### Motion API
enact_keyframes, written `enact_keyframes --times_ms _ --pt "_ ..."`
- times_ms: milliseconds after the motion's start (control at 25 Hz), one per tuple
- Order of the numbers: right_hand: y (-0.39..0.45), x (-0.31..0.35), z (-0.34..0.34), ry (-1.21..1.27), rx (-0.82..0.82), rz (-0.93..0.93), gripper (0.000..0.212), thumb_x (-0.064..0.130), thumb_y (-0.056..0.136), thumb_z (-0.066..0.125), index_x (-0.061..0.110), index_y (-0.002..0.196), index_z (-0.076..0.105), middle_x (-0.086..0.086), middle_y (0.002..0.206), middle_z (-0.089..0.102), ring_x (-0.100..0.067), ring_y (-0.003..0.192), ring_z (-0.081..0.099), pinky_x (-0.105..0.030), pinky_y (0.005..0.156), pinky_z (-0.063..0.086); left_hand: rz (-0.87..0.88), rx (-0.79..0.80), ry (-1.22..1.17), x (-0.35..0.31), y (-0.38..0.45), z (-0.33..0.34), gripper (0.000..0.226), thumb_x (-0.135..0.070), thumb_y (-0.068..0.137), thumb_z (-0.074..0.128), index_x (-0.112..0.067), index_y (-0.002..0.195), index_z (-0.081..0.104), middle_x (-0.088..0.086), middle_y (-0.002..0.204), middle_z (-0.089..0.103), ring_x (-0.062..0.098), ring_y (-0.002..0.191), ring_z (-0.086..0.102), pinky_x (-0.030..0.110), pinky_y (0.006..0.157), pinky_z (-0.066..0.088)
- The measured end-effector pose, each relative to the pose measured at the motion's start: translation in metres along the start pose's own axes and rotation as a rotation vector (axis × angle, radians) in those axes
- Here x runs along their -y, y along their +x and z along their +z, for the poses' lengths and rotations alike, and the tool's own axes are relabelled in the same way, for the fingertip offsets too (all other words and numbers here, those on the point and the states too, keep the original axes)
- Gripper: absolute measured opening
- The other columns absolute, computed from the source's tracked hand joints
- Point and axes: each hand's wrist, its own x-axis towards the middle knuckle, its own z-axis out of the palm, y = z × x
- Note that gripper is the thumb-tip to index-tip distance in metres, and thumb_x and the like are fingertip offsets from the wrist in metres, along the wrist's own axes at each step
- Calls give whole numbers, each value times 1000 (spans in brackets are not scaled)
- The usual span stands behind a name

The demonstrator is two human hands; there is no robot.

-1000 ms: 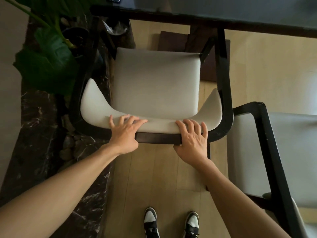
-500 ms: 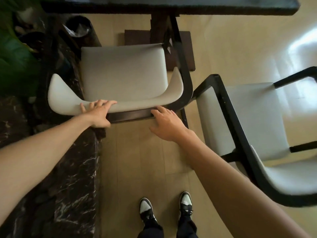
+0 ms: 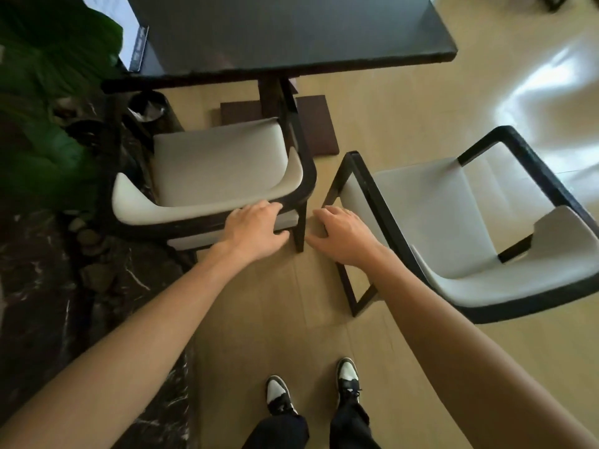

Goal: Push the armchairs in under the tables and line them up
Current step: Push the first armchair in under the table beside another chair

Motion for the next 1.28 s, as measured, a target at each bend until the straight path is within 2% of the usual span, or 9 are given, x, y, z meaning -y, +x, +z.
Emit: enact_keyframes --times_ms 160,320,560,760,960,1280 --pt "-53 -40 -39 5 -28 68 63 53 93 64 26 147 47 0 143 55 -23 131 51 -43 111 43 91 -52 18 -72 -12 -19 64 -51 89 65 -23 144 47 1 139 57 23 126 55 41 100 46" --pt "-107 -98 -66 -15 -53 124 66 56 92 65 25 147 45 0 142 54 -24 130 50 -42 110 41 159 -28 59 -151 -15 -14 65 -52 88 63 -21 143 46 5 141 53 27 131 48 45 103 43" --pt "-172 -221 -85 -31 -76 149 71 54 93 63 22 151 39 -5 151 47 -30 136 45 -44 114 34 133 24 89 -283 -15 25 67 -56 87 61 -17 141 47 7 141 51 29 132 45 46 103 41" --pt "-217 -321 -100 -38 -39 169 76 54 92 65 18 152 37 -7 144 50 -29 127 50 -42 109 39 110 79 102 -385 -12 68 69 -59 84 62 -19 138 48 7 136 54 28 125 51 46 98 44" --pt "-232 -386 -107 -18 12 190 74 50 92 66 15 151 39 -9 136 52 -28 119 51 -40 104 40 109 178 95 -443 3 95 70 -56 82 64 -18 138 46 8 132 54 29 122 50 46 99 44" --pt "-222 -466 -109 -64 16 262 74 53 90 67 18 150 41 -2 119 53 -19 105 52 -37 96 49 211 223 117 -484 70 126 71 -60 83 62 -19 138 43 10 135 48 30 125 43 45 101 41"
